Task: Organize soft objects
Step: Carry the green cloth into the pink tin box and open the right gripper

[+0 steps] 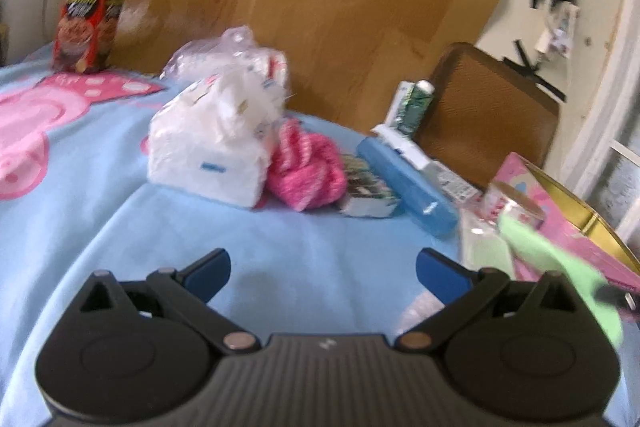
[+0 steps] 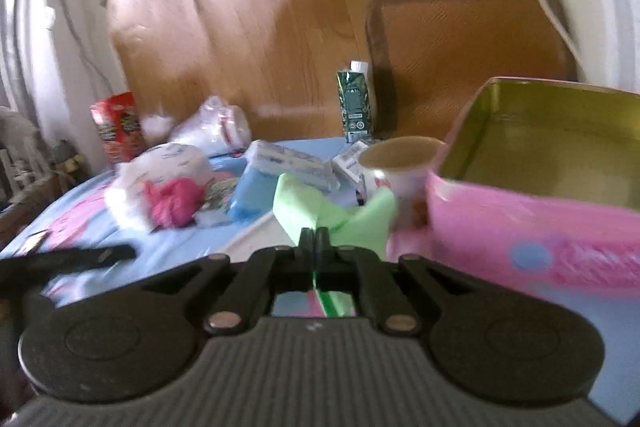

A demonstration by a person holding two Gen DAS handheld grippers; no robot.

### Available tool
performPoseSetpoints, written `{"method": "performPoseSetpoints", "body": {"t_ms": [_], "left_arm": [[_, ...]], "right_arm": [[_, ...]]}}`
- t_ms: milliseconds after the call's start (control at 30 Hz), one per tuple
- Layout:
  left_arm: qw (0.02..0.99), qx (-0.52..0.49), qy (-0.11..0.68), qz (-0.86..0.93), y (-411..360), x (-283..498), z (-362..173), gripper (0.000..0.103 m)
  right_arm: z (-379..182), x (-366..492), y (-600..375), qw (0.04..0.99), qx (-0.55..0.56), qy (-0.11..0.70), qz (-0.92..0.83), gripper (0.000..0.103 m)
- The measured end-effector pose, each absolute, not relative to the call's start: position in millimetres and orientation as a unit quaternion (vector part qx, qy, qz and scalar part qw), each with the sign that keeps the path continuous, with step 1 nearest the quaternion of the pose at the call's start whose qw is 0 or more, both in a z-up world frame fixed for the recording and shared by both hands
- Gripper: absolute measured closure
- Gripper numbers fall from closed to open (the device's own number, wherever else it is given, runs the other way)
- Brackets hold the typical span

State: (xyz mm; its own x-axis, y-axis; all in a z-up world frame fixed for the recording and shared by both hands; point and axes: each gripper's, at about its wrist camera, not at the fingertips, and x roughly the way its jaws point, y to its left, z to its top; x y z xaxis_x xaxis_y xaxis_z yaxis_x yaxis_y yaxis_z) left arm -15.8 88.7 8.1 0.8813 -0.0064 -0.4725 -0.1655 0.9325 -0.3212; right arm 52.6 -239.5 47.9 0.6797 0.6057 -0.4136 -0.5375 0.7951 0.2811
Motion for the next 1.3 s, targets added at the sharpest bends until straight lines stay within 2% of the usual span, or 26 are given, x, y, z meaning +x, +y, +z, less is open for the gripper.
{"method": "performPoseSetpoints", "body": {"t_ms": [167, 233, 267, 300, 367, 433, 500, 567, 633, 667, 700, 800, 933, 1100, 1167, 1233, 1300], "left_arm": [[0.955, -0.171, 0.225, -0.087, 44, -15, 37, 0.007], [0.952, -0.139, 0.233, -0.145, 11, -9, 46, 0.01], [0.947, -0.126, 0.24, -0.17, -3, -4, 48, 0.01], [0.941, -0.111, 0.252, -0.194, -20, 1, 48, 0.01], [0.93, -0.088, 0.283, -0.218, -46, 15, 45, 0.01], [0.921, -0.069, 0.315, -0.216, -65, 32, 35, 0.003], [0.913, -0.071, 0.346, -0.202, -73, 49, 22, 0.001], [0.898, -0.097, 0.371, -0.217, -74, 60, 11, 0.003], [0.897, -0.087, 0.362, -0.238, -83, 59, 10, 0.025], [0.896, -0.085, 0.359, -0.247, -86, 57, 11, 0.03], [0.89, -0.09, 0.362, -0.263, -87, 56, 13, 0.045], [0.886, -0.112, 0.346, -0.288, -94, 54, 29, 0.046], [0.894, -0.11, 0.296, -0.319, -107, 61, 61, 0.046], [0.904, -0.083, 0.237, -0.346, -144, 87, 92, 0.045], [0.902, -0.076, 0.23, -0.358, -161, 104, 97, 0.038], [0.912, -0.054, 0.232, -0.333, -179, 120, 95, 0.024], [0.923, -0.049, 0.233, -0.301, -185, 128, 90, 0.019]], "right_arm": [[33, -3, -294, 0.911, 0.05, 0.265, 0.311, 0.094], [25, -11, -299, 0.923, 0.029, 0.267, 0.274, 0.071], [22, -12, -299, 0.927, 0.029, 0.268, 0.26, 0.049], [19, -14, -300, 0.929, 0.033, 0.265, 0.255, 0.038], [14, -14, -303, 0.93, 0.041, 0.26, 0.257, 0.035], [12, -11, -297, 0.929, 0.035, 0.257, 0.262, 0.032], [8, -4, -290, 0.929, 0.018, 0.257, 0.265, 0.027], [2, -2, -281, 0.929, -0.006, 0.255, 0.27, 0.028], [-4, -2, -268, 0.93, -0.029, 0.251, 0.268, 0.05], [-6, -6, -262, 0.934, -0.05, 0.235, 0.264, 0.083], [-5, -7, -257, 0.934, -0.059, 0.226, 0.271, 0.095], [0, -6, -257, 0.94, -0.056, 0.196, 0.272, 0.095], [18, -12, -265, 0.962, -0.057, 0.118, 0.238, 0.095], [45, 13, -290, 0.983, -0.044, 0.059, 0.168, 0.095], [54, 29, -304, 0.988, -0.033, 0.048, 0.144, 0.095], [57, 51, -314, 0.991, -0.022, 0.055, 0.121, 0.095], [58, 78, -322, 0.993, -0.009, 0.071, 0.089, 0.091]]}}
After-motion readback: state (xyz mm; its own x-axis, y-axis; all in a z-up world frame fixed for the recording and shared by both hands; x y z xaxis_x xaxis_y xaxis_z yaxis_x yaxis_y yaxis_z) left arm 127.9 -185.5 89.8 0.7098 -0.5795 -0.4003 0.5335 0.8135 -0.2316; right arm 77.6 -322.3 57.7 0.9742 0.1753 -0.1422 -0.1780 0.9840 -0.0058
